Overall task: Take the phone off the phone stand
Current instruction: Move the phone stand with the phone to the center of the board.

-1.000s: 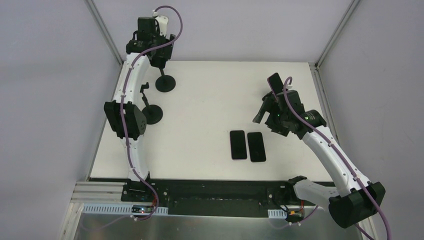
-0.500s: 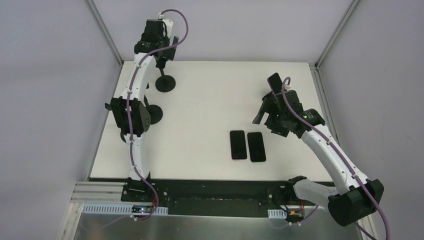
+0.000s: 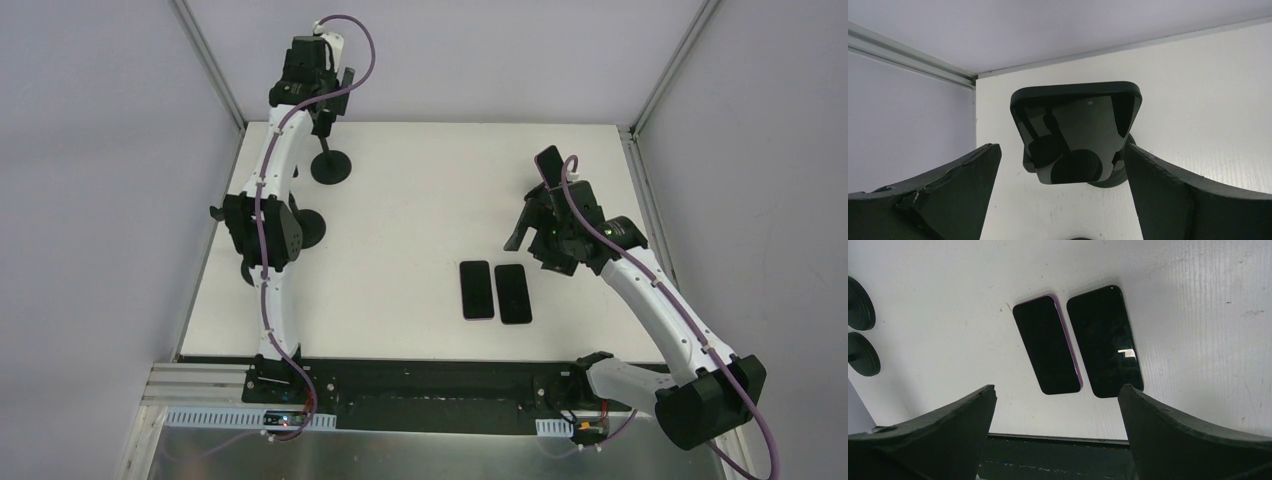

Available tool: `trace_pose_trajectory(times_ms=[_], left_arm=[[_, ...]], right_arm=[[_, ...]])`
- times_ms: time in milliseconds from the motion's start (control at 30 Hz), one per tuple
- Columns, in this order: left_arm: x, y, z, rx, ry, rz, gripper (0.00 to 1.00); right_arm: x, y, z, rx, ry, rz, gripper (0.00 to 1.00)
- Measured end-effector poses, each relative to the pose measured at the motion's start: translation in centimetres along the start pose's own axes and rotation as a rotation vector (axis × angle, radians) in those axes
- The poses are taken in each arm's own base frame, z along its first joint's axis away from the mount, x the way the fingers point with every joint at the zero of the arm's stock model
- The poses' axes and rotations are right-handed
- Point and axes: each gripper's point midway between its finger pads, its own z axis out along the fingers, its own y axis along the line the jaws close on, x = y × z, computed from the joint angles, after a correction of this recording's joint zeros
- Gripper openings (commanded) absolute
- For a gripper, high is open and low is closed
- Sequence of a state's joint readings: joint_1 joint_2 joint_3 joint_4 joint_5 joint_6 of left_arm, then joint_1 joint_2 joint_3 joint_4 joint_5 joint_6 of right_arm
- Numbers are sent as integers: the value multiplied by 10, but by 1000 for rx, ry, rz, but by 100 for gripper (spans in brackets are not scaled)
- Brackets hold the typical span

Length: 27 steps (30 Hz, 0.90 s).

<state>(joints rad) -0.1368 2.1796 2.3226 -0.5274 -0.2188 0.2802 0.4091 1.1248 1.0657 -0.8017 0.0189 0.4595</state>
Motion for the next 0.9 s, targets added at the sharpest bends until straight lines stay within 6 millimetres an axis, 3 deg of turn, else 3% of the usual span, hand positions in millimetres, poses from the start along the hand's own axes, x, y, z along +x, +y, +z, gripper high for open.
trace_pose_trajectory(times_ms=[400,733,900], left_arm=[[14,-11,26,5,17,-4,99],[11,-10,35,-27,-3,-11,99],[13,-8,40,-51,-4,-11,91]], right_arm=[[6,-6,-2,21,24,-5,97],[9,-8,-6,25,28,-9,97],[10,-11,-6,31,34,-17,97]])
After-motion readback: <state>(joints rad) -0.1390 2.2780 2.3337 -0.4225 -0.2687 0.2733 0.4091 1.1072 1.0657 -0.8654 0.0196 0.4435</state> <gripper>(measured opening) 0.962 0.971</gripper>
